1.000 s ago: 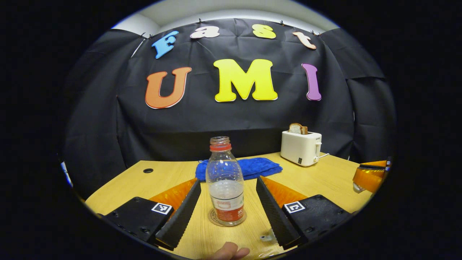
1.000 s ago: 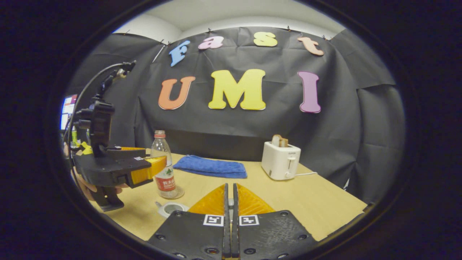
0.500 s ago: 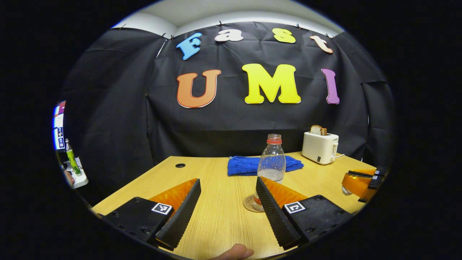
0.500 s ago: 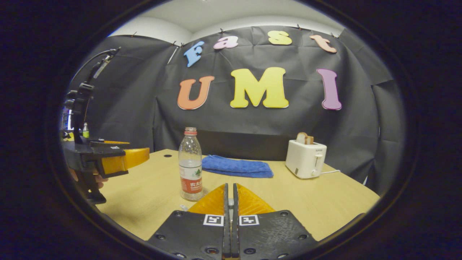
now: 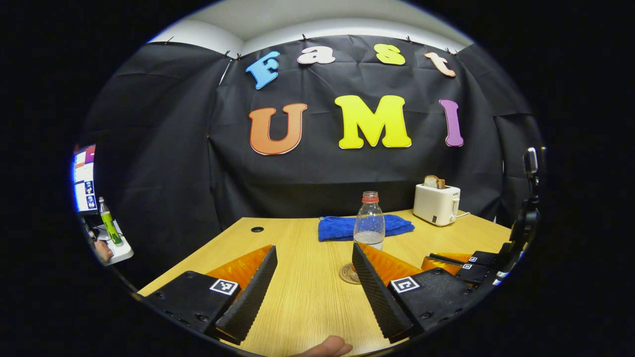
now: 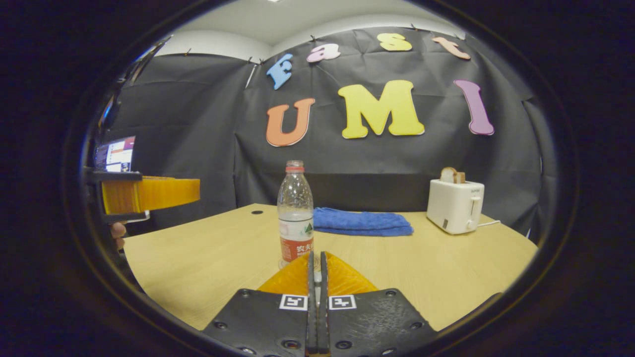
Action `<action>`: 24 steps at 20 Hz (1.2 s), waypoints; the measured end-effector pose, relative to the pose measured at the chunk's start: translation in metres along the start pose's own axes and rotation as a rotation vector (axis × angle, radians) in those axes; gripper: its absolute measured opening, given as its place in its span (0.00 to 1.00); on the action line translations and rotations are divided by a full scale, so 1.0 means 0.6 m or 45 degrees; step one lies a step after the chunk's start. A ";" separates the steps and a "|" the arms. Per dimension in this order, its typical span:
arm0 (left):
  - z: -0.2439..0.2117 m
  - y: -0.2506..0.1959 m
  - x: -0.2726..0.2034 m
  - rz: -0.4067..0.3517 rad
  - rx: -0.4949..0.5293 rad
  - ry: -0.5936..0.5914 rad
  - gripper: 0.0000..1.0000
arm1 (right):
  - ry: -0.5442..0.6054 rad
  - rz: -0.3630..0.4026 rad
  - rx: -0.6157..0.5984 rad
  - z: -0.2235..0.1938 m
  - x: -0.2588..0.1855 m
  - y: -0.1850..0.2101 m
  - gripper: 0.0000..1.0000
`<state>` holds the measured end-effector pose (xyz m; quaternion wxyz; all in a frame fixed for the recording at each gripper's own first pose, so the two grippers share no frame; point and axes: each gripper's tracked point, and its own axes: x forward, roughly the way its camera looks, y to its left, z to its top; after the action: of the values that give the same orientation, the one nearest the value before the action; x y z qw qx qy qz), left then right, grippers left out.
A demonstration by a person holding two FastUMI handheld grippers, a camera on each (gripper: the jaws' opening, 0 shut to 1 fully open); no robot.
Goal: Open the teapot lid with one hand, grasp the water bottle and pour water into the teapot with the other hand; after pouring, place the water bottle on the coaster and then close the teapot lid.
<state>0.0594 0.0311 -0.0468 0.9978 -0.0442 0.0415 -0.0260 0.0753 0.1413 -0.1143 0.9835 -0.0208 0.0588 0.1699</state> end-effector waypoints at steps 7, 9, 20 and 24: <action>-0.006 0.020 0.002 0.007 -0.016 0.022 0.96 | 0.043 -0.026 -0.016 -0.021 0.020 0.005 0.02; -0.007 0.023 0.003 0.012 -0.011 0.020 0.96 | 0.046 -0.055 -0.038 -0.020 0.024 -0.001 0.02; -0.017 0.012 0.005 -0.008 -0.018 0.061 0.96 | 0.003 -0.083 -0.071 -0.003 0.004 -0.013 0.30; -0.006 -0.002 -0.003 -0.021 0.019 0.038 0.96 | -0.052 -0.099 -0.107 0.030 -0.021 -0.020 0.68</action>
<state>0.0571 0.0297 -0.0500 0.9972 -0.0365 0.0558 -0.0351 0.0692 0.1271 -0.0949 0.9886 -0.0609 0.0309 0.1345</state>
